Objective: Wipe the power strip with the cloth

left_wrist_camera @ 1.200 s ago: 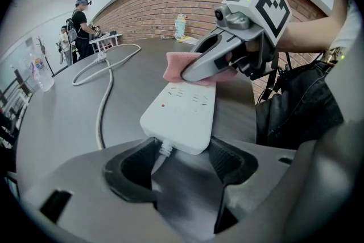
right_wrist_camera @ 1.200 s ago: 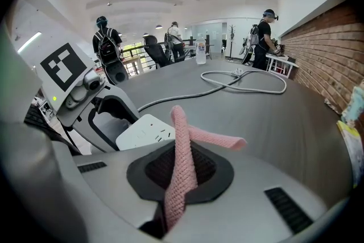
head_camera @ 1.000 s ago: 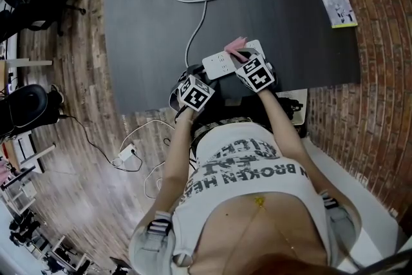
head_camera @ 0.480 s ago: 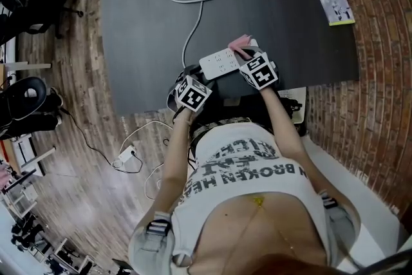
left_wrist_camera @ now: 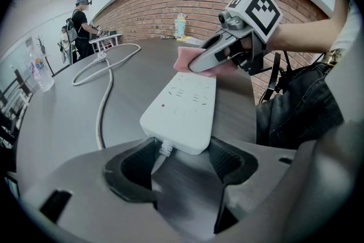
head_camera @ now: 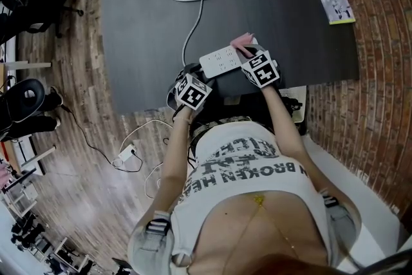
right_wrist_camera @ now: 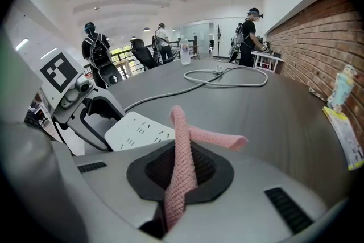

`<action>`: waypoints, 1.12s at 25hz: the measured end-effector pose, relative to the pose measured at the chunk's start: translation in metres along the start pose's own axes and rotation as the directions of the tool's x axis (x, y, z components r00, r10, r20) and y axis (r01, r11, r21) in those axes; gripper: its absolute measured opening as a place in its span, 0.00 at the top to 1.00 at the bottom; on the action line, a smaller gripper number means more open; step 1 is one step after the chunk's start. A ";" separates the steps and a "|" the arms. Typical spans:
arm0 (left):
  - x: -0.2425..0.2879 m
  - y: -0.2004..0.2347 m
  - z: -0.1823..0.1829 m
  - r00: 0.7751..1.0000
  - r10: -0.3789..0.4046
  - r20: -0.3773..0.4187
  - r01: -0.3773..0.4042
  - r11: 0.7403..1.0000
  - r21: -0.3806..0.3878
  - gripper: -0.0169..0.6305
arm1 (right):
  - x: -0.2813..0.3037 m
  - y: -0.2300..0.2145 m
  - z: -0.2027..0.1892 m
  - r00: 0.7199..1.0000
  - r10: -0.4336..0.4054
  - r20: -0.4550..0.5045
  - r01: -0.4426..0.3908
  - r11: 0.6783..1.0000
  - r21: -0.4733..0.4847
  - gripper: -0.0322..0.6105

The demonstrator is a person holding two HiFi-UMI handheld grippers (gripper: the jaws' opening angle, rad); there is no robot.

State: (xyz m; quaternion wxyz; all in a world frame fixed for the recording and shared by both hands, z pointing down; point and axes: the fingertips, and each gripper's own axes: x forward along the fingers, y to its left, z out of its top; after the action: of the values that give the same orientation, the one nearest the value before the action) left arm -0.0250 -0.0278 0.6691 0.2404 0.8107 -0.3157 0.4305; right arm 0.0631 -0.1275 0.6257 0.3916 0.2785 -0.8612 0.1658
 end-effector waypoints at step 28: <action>0.001 -0.001 -0.001 1.000 -0.001 0.000 0.001 1.000 0.000 0.54 | -0.017 -0.041 -0.017 0.995 -0.104 -0.003 0.103 0.991 0.086 0.93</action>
State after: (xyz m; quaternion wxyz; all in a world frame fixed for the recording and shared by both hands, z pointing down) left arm -0.0246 -0.0273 0.6701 0.2405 0.8108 -0.3151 0.4305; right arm 0.1074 -0.1455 0.6261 0.3867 0.3396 -0.8378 0.1822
